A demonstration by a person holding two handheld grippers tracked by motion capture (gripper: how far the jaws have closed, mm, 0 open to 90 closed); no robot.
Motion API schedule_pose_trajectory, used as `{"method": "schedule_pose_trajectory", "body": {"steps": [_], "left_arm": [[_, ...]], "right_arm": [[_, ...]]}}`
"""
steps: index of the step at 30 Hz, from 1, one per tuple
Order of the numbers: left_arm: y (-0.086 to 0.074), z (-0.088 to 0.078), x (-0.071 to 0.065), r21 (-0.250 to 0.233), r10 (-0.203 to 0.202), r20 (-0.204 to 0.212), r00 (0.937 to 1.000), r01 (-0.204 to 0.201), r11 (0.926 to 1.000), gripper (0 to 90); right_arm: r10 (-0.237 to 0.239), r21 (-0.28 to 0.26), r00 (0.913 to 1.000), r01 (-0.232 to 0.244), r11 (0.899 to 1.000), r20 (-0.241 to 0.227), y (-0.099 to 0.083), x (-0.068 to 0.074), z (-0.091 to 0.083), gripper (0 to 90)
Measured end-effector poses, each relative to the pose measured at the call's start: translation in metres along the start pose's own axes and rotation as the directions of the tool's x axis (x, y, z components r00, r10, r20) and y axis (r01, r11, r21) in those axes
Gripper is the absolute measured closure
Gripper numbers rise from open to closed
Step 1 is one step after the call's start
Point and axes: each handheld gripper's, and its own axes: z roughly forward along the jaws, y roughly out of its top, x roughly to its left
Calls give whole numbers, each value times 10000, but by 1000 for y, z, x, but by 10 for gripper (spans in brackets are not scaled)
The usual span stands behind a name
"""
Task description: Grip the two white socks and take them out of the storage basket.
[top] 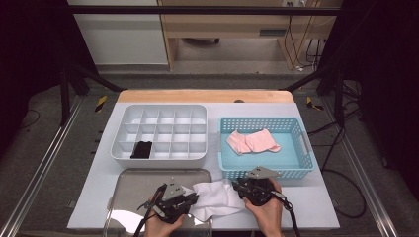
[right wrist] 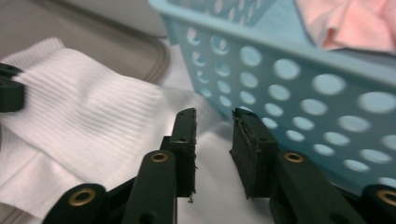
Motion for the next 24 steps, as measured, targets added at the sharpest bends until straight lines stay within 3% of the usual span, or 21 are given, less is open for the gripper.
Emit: {"method": "schedule_pose_trajectory", "body": {"steps": [5, 12, 14, 18, 24], "left_arm": [[-5, -15, 9, -25, 283, 142, 9995, -282, 9996, 851], [-10, -7, 12, 339, 330, 140, 9994, -335, 9989, 850], [-11, -4, 10, 411, 426, 21, 9991, -426, 9982, 850], [-12, -2, 12, 398, 347, -125, 9993, -342, 9986, 848], [-10, -3, 18, 195, 227, -396, 9990, -219, 9996, 849]], "right_arm": [[195, -8, 9996, -195, 9998, 219, -1, -8, -3, 627], [388, 275, 9984, -377, 9989, -408, -3, -6, 10, 598], [336, 409, 9986, -319, 9987, -399, -3, -6, 15, 625], [171, 641, 9988, -142, 9978, -451, -4, -4, 16, 864], [285, 95, 9951, -277, 9996, -944, 2, -3, 1, 885]]}}
